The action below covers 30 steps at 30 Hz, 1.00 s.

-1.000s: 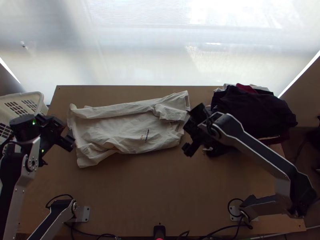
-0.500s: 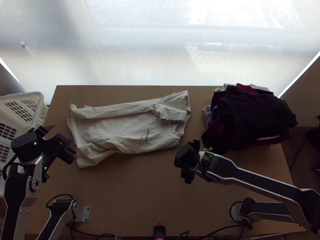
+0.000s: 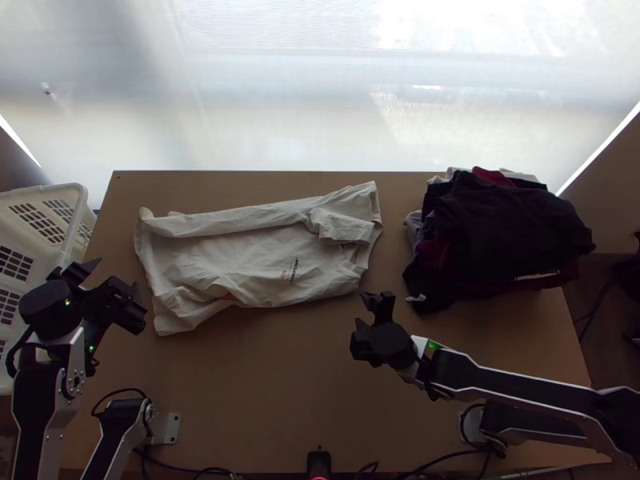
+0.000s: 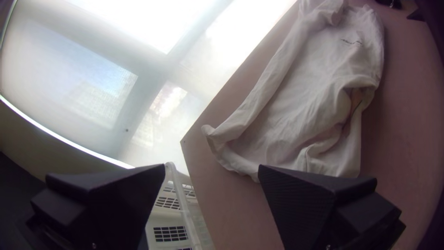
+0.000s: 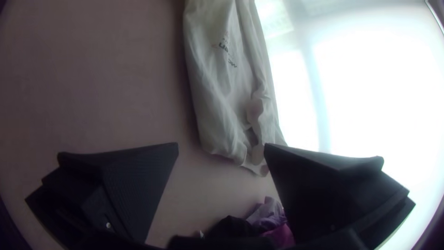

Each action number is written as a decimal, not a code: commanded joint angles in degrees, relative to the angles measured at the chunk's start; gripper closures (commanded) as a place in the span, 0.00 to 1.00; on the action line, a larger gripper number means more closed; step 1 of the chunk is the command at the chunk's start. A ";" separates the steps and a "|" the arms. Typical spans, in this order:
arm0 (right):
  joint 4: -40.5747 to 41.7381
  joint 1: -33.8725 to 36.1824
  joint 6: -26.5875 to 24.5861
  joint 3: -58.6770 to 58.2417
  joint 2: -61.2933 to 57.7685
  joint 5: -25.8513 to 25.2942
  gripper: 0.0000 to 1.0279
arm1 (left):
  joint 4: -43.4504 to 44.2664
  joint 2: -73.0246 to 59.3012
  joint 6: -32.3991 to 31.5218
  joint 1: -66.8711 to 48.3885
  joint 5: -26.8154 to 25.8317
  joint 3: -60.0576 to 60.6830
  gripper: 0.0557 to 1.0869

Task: Fold the t-shirt

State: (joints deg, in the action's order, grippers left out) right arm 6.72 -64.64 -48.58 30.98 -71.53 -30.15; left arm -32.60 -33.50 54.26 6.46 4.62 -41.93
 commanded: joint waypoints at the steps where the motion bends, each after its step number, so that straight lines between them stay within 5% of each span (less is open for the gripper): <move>1: 8.57 -0.31 -2.84 -2.77 -2.92 -0.79 0.24 | 0.08 1.50 -0.12 0.40 0.39 1.77 0.05; 6: 11.82 0.75 -2.75 -2.51 -7.14 -0.70 0.25 | 0.78 1.33 -0.21 0.57 0.39 2.56 0.05; 10: 14.02 1.01 -3.10 -1.80 -9.60 0.01 0.43 | 1.31 1.06 -0.82 0.66 0.39 3.17 0.05; 27: 22.90 7.86 -6.09 4.26 -25.86 3.43 0.40 | 3.77 0.10 -0.73 2.51 0.39 5.81 0.05; 30: 24.57 9.10 -7.59 4.70 -27.61 4.58 0.47 | 3.95 0.10 -0.56 3.03 0.39 6.07 0.05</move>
State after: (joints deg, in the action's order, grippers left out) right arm 28.03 -58.52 -53.91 34.15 -94.45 -27.55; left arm -29.32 -33.17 53.19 8.29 5.02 -36.60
